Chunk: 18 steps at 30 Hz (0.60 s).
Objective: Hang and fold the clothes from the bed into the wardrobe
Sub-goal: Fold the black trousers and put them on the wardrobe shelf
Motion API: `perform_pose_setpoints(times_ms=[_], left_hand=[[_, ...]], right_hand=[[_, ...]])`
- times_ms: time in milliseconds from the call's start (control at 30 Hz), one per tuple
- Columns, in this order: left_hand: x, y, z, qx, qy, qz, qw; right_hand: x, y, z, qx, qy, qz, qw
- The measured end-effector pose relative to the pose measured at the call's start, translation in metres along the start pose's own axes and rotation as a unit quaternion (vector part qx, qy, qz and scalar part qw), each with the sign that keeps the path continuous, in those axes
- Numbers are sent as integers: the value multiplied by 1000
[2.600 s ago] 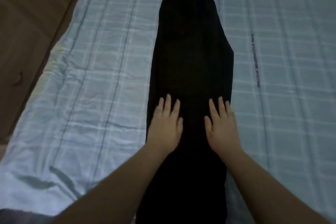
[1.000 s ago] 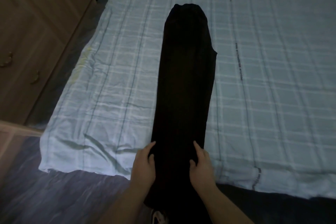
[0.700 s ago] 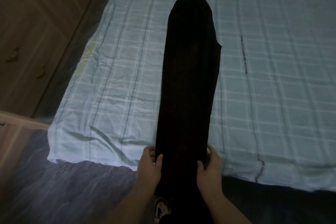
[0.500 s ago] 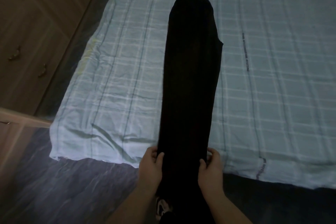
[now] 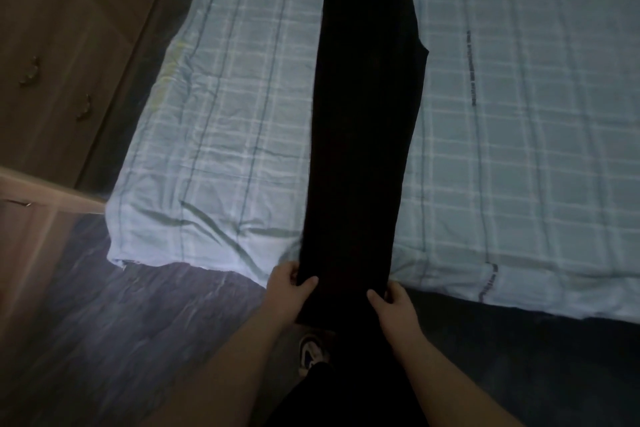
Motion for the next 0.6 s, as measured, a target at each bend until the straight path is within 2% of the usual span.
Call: perform_pose_setpoints(times_ms=[100,167,267,400,500,600], left_hand=[[-15,3,5,-40,7,-40,998],[-29,3,12,-81,12,-69,994],[-50,12,21,-93,-5,-61,994],[-94,37,50,-119,-56,-51,990],[-142,66,98,-148,-135,-84,976],[-197,93,141,-145,-187,-134,962]], right_hand=[[-13,-4,3,87,-50,-26,995],[-22,-2,1,84,-50,-33,995],[-41,14,-19,5,-5,-9,1000],[-75,28,-69,68,59,7,996],[-108,39,-129,42,149,-26,988],[-142,63,-198,36,236,-7,971]])
Point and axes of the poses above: each hand's wrist, its own x-axis towards the middle knuckle, its own y-axis out of the back of the hand, z = x × y, the point moved 9 cm from there along x, towards the middle knuckle, and after that the axes turned 11 degrees about y, right-handed, at the moved point
